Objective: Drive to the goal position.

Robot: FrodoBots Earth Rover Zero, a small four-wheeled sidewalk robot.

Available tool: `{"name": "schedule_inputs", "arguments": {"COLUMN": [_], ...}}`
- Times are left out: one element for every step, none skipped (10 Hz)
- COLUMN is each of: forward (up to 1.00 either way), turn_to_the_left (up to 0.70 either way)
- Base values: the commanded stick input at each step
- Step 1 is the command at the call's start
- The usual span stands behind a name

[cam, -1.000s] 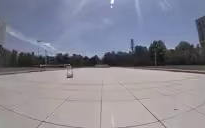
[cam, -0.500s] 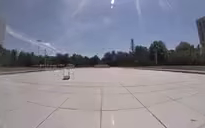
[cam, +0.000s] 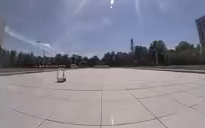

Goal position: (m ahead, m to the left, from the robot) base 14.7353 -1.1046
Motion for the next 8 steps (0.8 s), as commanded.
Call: {"name": "schedule_inputs", "arguments": {"forward": [0.70,0.70,0.70,0.70,0.70,0.70,0.70,0.70], "turn_to_the_left": [0.00,0.00,0.00,0.00,0.00,0.00,0.00,0.00]}}
